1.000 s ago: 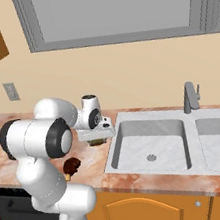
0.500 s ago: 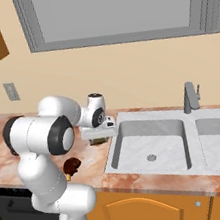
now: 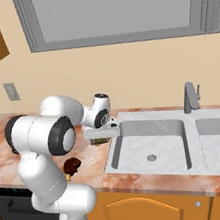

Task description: Open the cabinet. Pick the sponge and place it next to the sink. Then close the cabinet.

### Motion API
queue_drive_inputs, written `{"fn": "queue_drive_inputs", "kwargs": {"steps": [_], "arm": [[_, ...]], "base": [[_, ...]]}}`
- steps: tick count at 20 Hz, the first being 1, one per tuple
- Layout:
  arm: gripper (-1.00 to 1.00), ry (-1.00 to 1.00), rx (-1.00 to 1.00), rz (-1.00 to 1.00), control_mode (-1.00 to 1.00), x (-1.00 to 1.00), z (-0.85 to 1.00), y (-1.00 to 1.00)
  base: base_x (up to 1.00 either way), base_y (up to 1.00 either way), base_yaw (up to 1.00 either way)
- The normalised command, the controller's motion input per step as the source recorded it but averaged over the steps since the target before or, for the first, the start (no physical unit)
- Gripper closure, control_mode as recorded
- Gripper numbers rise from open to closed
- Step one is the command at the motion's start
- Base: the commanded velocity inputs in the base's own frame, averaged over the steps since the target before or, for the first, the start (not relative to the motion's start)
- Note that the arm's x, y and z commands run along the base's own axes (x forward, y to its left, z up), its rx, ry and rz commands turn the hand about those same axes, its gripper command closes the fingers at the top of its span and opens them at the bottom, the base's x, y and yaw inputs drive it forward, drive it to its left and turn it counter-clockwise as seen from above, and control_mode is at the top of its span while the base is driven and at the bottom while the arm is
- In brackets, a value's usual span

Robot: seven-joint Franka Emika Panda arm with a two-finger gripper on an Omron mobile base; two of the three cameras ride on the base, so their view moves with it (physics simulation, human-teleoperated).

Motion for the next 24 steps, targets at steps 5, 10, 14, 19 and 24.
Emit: {"fn": "queue_drive_inputs", "kwargs": {"steps": [5,10,14,19,24], "arm": [[-1.00,0.00,0.00,0.00,-1.00,0.00,0.00,-0.01],[-1.00,0.00,0.00,0.00,-1.00,0.00,0.00,0.00],[-1.00,-0.03,-0.01,0.00,-1.00,0.00,0.08,0.00],[-1.00,-0.06,0.00,0.00,-1.00,-0.05,0.43,0.00],[-1.00,-0.06,0.00,0.00,-1.00,-0.28,0.59,0.00]], "base": [[0.00,0.00,0.00],[0.00,0.00,0.00],[0.00,0.00,0.00],[0.00,0.00,0.00],[0.00,0.00,0.00]]}}
